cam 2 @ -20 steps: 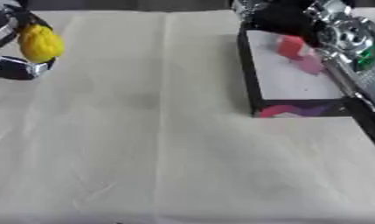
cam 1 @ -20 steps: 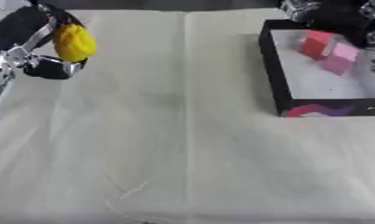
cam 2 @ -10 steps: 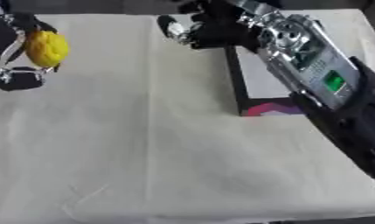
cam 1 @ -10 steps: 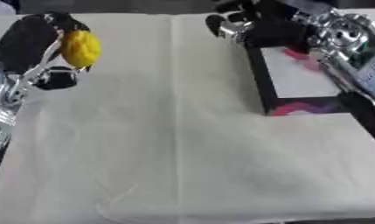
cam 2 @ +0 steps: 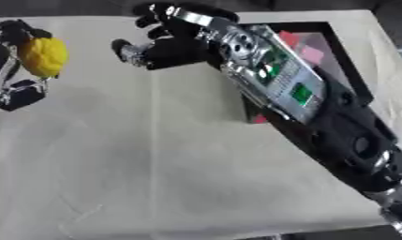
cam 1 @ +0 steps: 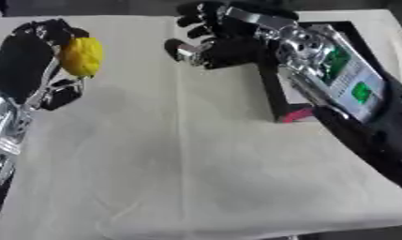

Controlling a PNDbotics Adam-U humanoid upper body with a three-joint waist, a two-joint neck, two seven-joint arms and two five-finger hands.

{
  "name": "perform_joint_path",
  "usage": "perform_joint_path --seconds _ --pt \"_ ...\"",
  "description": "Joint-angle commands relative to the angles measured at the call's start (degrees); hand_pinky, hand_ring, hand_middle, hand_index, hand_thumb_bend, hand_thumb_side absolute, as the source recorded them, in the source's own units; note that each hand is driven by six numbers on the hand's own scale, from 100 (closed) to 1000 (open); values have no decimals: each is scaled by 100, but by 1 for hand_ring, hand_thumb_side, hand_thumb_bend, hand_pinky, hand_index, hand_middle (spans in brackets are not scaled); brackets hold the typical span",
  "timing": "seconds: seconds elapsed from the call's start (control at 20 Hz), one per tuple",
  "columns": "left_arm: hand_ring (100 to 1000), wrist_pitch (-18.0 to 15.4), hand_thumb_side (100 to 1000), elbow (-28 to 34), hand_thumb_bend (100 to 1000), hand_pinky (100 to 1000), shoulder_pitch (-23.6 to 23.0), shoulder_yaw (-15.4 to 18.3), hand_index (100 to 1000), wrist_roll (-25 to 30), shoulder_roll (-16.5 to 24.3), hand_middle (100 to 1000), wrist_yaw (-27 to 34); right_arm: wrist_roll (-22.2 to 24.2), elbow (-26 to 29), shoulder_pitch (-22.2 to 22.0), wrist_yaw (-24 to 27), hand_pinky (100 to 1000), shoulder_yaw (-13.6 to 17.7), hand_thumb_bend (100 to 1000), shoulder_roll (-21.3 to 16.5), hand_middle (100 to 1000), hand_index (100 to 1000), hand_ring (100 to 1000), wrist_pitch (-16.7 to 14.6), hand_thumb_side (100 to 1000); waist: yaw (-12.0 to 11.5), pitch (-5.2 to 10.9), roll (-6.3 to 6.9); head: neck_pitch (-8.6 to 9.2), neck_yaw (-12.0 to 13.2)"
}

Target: Pick up the objects with one hand, pass them to the other hand, and then place them into the box on the other side of the table.

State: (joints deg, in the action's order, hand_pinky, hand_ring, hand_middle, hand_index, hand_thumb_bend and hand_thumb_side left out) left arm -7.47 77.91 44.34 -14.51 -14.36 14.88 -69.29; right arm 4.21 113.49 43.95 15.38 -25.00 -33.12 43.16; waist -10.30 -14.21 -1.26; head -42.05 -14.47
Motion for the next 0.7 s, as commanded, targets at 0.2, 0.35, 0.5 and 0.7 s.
perform_joint_path --seconds 0.2,0.35,0.5,0.7 --pt "603 -110 100 126 230 675 24 83 747 -428 -178 577 -493 39 111 383 52 984 -205 224 228 959 1000 977 372 406 -36 172 -6 -21 -71" --pt "604 -135 100 144 220 673 21 83 747 -551 -287 578 -690 109 111 503 71 983 -324 225 357 961 1000 978 492 417 -55 180 -23 -29 -93" --pt "605 -145 100 148 212 673 13 84 747 -651 -393 579 -858 134 111 576 86 983 -419 220 469 962 1000 980 665 433 -70 189 -42 -38 -112" --pt "602 -153 100 150 200 672 0 95 746 -749 -540 577 -992 95 111 659 146 985 -495 220 576 963 1000 981 799 438 -109 188 -54 -37 -158"
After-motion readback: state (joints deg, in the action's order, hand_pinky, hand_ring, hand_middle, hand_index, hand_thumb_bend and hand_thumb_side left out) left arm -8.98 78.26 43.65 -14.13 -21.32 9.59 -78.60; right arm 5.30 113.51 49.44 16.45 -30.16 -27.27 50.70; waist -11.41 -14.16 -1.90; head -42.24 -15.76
